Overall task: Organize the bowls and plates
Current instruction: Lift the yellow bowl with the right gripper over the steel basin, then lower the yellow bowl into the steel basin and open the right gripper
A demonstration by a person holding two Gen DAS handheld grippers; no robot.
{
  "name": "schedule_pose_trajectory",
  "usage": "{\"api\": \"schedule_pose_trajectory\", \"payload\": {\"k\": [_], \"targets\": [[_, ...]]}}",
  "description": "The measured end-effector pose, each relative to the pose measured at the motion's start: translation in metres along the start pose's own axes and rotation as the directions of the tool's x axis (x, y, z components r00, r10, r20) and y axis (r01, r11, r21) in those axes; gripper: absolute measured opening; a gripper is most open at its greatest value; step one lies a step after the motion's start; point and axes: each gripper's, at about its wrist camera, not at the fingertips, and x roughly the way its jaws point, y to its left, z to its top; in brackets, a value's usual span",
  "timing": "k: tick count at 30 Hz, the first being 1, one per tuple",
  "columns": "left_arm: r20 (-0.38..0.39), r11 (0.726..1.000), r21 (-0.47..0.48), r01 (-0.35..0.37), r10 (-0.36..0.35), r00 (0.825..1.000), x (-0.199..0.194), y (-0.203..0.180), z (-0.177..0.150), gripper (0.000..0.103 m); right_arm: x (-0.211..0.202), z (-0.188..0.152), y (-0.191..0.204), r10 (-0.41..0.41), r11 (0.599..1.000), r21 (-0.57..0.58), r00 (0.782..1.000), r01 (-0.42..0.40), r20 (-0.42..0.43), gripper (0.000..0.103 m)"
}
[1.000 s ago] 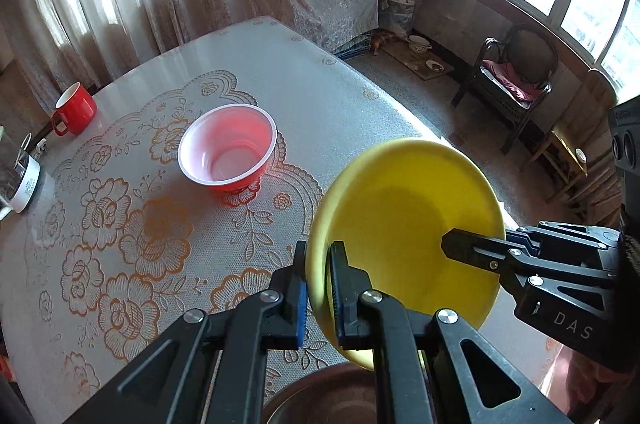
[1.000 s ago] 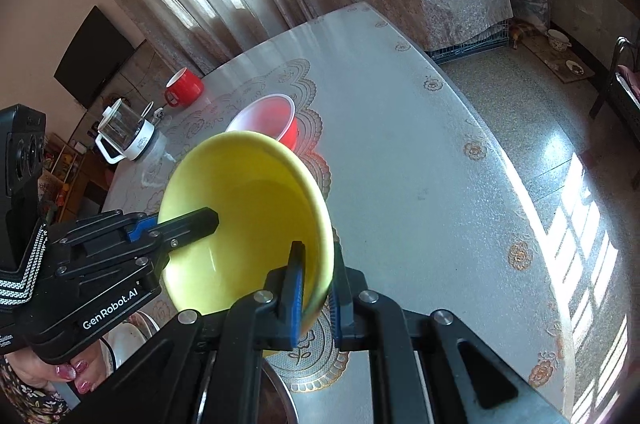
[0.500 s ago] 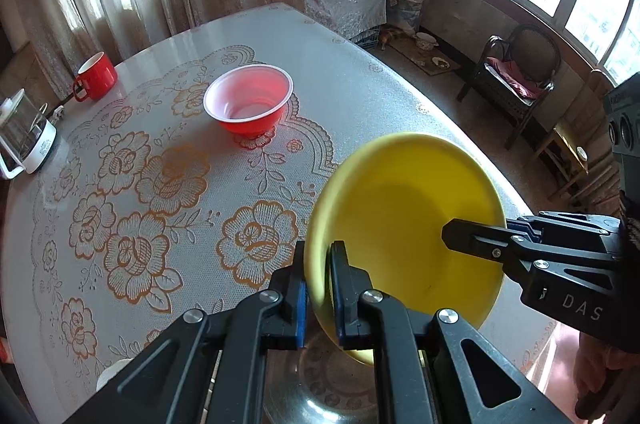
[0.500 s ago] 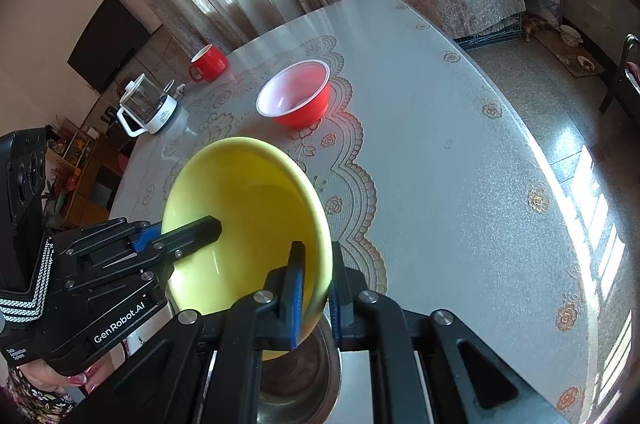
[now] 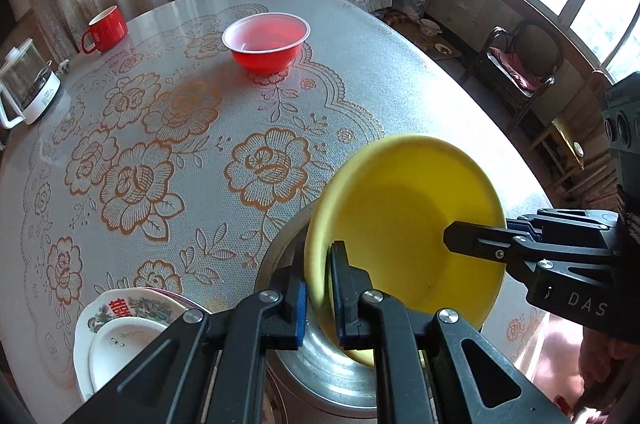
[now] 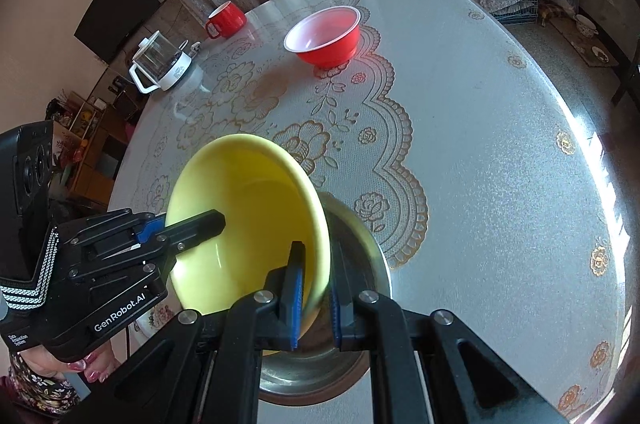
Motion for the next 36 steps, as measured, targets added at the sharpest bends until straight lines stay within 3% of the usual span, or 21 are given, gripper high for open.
{"api": "schedule_pose_trajectory", "payload": {"k": [19, 25, 36], "targets": [[-0.143, 1.0, 0.011, -0.009, 0.01, 0.99, 0.049, -0.002, -0.038, 0.015, 0.043, -0.026, -0.006, -0.061, 0.998, -0.007, 0.983, 0.061, -0.174, 0.012], [-0.132, 0.999, 0.027, -0.037, 0.041, 0.99, 0.051, -0.006, -0.037, 0.016, 0.046, -0.022, 0.001, -0.129, 0.99, -0.077, 0.977, 0.117, -0.17, 0.013], [-0.119, 0.998, 0.033, -0.057, 0.061, 0.991, 0.056, -0.01, -0.034, 0.017, 0.041, -0.018, 0.003, -0.12, 0.992, -0.07, 0.977, 0.109, -0.175, 0.019]]}}
